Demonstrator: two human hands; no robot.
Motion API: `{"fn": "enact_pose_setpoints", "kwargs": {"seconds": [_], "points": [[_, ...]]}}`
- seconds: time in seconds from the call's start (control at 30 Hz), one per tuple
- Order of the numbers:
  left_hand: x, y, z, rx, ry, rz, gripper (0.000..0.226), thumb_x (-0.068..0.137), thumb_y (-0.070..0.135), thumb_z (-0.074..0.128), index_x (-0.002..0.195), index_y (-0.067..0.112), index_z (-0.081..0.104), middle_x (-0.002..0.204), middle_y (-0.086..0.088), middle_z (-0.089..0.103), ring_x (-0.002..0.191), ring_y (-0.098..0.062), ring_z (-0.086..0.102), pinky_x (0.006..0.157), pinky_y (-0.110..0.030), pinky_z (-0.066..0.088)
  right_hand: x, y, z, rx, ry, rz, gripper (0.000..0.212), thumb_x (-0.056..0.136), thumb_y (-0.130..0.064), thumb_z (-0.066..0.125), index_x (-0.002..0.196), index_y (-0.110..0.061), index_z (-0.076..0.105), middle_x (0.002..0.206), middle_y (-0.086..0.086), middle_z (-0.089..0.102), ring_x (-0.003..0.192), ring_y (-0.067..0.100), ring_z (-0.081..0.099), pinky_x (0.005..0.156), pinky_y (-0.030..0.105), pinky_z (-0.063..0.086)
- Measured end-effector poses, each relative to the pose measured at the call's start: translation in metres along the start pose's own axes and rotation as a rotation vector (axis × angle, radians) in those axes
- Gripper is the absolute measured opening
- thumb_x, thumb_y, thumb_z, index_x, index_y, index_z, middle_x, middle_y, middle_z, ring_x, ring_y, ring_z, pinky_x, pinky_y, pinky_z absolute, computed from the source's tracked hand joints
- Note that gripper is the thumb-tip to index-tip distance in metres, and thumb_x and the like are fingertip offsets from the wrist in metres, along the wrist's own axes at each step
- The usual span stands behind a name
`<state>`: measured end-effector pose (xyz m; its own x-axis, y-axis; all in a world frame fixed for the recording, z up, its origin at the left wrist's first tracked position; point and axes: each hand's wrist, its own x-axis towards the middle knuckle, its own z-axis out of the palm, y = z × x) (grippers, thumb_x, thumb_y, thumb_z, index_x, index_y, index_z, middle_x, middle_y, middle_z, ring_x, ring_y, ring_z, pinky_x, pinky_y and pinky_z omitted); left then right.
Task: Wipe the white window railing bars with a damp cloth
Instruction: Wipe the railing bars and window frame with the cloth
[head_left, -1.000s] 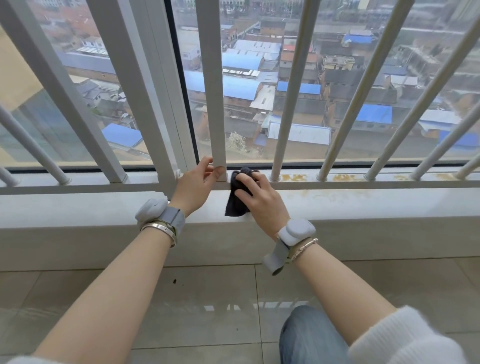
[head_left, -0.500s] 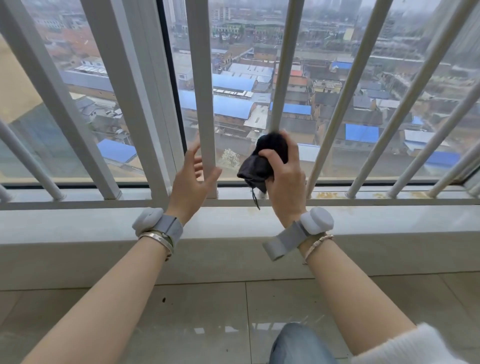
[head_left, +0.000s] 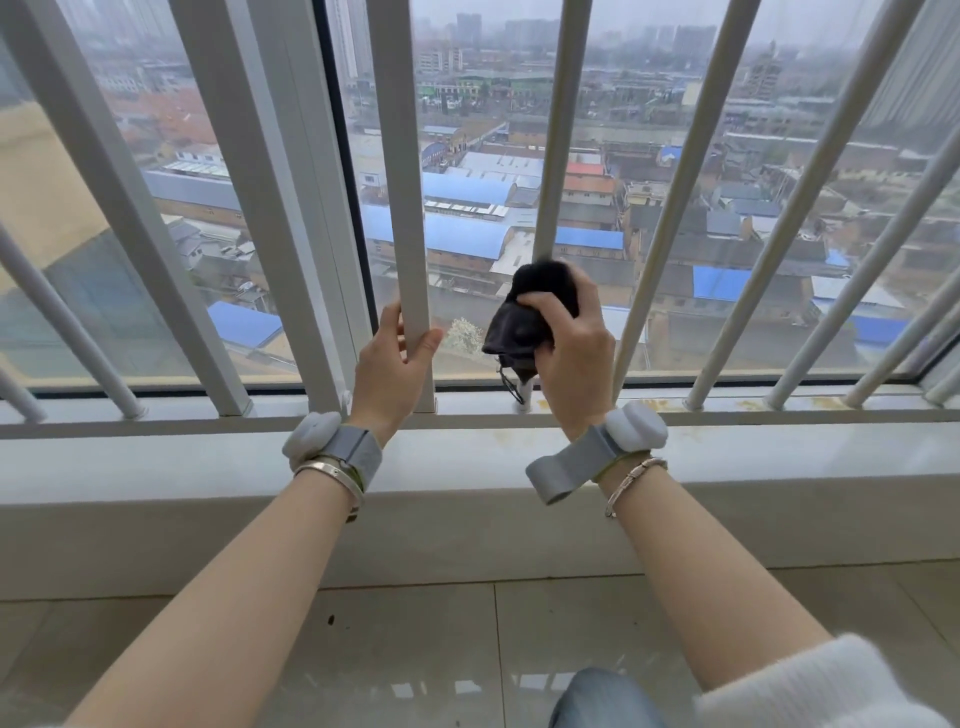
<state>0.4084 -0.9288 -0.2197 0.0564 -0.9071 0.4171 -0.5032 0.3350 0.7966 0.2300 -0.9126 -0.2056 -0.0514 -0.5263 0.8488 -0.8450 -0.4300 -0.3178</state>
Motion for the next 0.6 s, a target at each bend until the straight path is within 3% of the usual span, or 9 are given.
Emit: {"fn": "enact_pose_setpoints", "kwargs": {"seconds": [0.07, 0.17, 0.23, 0.3, 0.37, 0.43, 0.5, 0.6], "points": [[0.002, 0.003, -0.003, 0.022, -0.020, -0.016, 0.036, 0.091, 0.036, 0.053, 0.119, 0.016, 0.045, 0.097, 0.001, 0.061, 0.085, -0.017, 0.058, 0.078, -0.035, 0.049, 0.003, 0.001, 0.002, -0.003, -0.020, -0.019, 0.035, 0.077, -0.009, 0.040, 0.097, -0.008, 0.069, 0.125, 0.022, 0.054, 0.095, 0.039, 0.062, 0.073, 0.035, 0.055], [0.007, 0.012, -0.008, 0.041, -0.012, 0.004, 0.038, 0.088, 0.035, 0.057, 0.120, 0.017, 0.043, 0.106, 0.000, 0.059, 0.092, -0.018, 0.058, 0.080, -0.034, 0.049, -0.011, 0.010, 0.001, -0.005, -0.183, -0.025, 0.038, 0.071, 0.010, 0.055, 0.100, -0.010, 0.067, 0.118, 0.023, 0.055, 0.082, 0.042, 0.062, 0.067, 0.039, 0.057], [0.009, 0.024, -0.013, -0.034, 0.037, 0.040, 0.046, 0.087, 0.028, 0.060, 0.127, 0.018, 0.039, 0.112, 0.003, 0.056, 0.092, -0.012, 0.056, 0.078, -0.023, 0.048, -0.012, 0.012, -0.007, 0.024, -0.256, -0.011, 0.041, 0.070, 0.013, 0.057, 0.102, -0.013, 0.065, 0.115, 0.021, 0.055, 0.077, 0.042, 0.061, 0.063, 0.041, 0.056], [0.017, 0.040, -0.020, -0.106, 0.107, 0.099, 0.050, 0.087, 0.021, 0.061, 0.131, 0.018, 0.037, 0.111, 0.007, 0.054, 0.089, -0.004, 0.055, 0.074, -0.010, 0.045, 0.004, 0.007, -0.019, 0.034, -0.233, -0.022, 0.046, 0.072, 0.012, 0.056, 0.108, -0.016, 0.056, 0.121, 0.019, 0.052, 0.077, 0.041, 0.060, 0.060, 0.044, 0.055], [0.023, 0.053, -0.028, -0.142, 0.174, 0.160, 0.053, 0.087, 0.018, 0.061, 0.133, 0.019, 0.035, 0.110, 0.008, 0.052, 0.089, 0.003, 0.054, 0.073, -0.007, 0.045, 0.021, -0.003, -0.029, 0.049, -0.185, -0.037, 0.052, 0.072, 0.013, 0.056, 0.111, -0.019, 0.044, 0.134, 0.018, 0.042, 0.081, 0.042, 0.059, 0.053, 0.045, 0.054], [0.034, 0.068, -0.037, -0.162, 0.226, 0.234, 0.056, 0.087, 0.017, 0.062, 0.135, 0.020, 0.034, 0.111, 0.007, 0.051, 0.090, 0.004, 0.054, 0.074, -0.007, 0.047, 0.045, -0.011, -0.041, 0.021, -0.101, -0.116, 0.054, 0.070, 0.014, 0.059, 0.110, -0.018, 0.043, 0.141, 0.019, 0.031, 0.084, 0.044, 0.058, 0.050, 0.042, 0.054], [0.045, 0.082, -0.044, -0.164, 0.255, 0.291, 0.058, 0.087, 0.017, 0.062, 0.136, 0.021, 0.032, 0.113, 0.005, 0.052, 0.090, 0.002, 0.056, 0.075, -0.010, 0.049, 0.065, -0.018, -0.049, -0.045, -0.063, -0.204, 0.048, 0.073, 0.009, 0.064, 0.111, -0.016, 0.050, 0.140, 0.013, 0.024, 0.095, 0.043, 0.056, 0.059, 0.043, 0.057], [0.062, 0.106, -0.056, -0.156, 0.285, 0.367, 0.065, 0.086, 0.020, 0.064, 0.140, 0.025, 0.028, 0.119, 0.003, 0.050, 0.094, -0.007, 0.056, 0.075, -0.014, 0.050, 0.089, -0.019, -0.054, -0.151, -0.051, -0.305, 0.034, 0.080, -0.006, 0.067, 0.113, -0.010, 0.060, 0.131, 0.007, 0.032, 0.111, 0.032, 0.044, 0.077, 0.046, 0.055]]}}
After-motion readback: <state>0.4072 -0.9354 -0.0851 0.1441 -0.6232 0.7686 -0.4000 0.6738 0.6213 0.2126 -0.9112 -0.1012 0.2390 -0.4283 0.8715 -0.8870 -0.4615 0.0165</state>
